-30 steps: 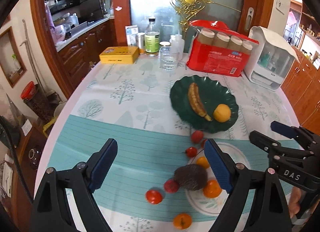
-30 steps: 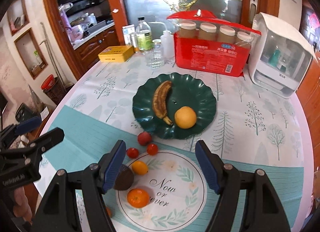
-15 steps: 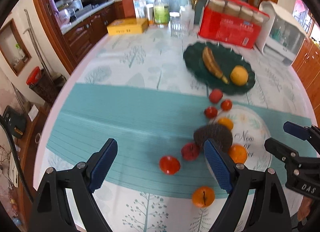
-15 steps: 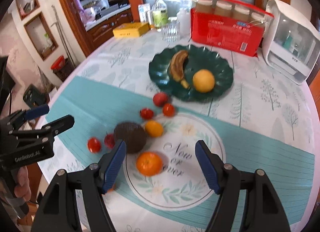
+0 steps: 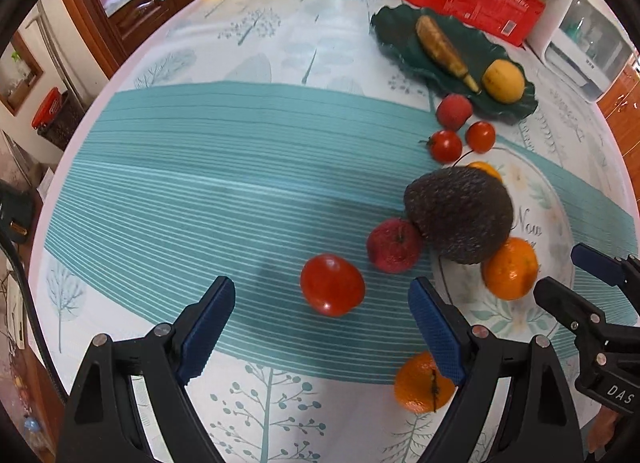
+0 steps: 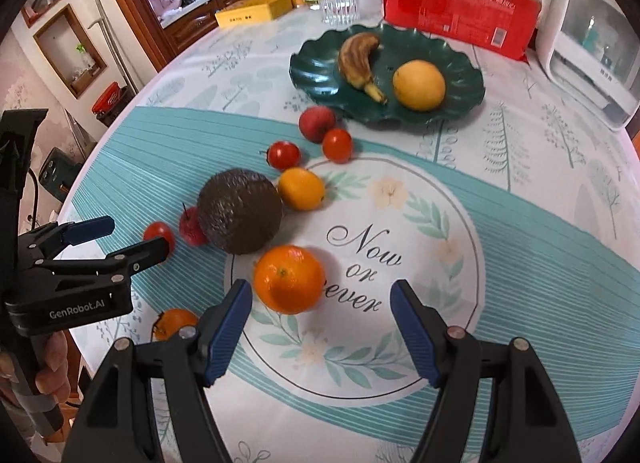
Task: Organize fruits
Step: 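Grasp the red tomato with the left tool while the right tool grasps an orange, then carry tomato and orange to the green plate and release both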
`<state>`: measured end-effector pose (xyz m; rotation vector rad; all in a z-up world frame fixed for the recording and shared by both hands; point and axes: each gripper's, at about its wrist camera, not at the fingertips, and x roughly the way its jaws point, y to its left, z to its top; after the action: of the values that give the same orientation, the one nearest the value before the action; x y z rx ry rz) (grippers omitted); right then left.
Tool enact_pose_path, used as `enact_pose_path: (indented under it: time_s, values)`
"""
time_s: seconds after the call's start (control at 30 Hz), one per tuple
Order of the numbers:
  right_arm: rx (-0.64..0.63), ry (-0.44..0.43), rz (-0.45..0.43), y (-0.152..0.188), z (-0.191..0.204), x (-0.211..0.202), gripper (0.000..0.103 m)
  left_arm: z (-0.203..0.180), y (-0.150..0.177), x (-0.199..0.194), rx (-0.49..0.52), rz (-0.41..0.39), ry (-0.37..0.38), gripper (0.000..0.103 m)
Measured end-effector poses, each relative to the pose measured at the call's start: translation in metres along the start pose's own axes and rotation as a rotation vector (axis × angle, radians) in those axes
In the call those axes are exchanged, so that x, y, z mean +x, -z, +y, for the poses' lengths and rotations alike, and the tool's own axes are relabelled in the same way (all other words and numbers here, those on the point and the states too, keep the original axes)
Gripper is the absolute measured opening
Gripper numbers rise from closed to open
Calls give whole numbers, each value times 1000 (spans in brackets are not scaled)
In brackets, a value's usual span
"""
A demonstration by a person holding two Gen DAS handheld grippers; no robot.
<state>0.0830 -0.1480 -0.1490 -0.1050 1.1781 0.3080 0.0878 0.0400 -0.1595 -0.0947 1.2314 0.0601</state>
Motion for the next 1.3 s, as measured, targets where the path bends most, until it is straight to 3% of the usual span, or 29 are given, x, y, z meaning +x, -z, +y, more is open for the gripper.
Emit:
enact_pose_path:
  time_s: [0.13,0.3,0.53,0.63,0.7,1.1,1.3]
  values:
    - [-4,-5,23,1,2,11,72,2,0,10,-7,17,2,85]
    - [-23,-7,29,0,9,20,70,6,-2,21,-15,35,13,74]
    - [-44,-13,46,-4,18,33,54,9,-5,29,-13,41,26,58]
    - [-49,-22,49,-4,20,36,48,8,-5,29,-4,34,27,48]
    - [-54,-17,40,-4,21,37,48,7,-6,28,2,32,40,35]
    - [-41,-34,42,0,18,34,47,0,-7,25,-2,67,63,33]
    - [-17,-51,33,4,9,13,47,-4,-13,-5,14,39,77,33]
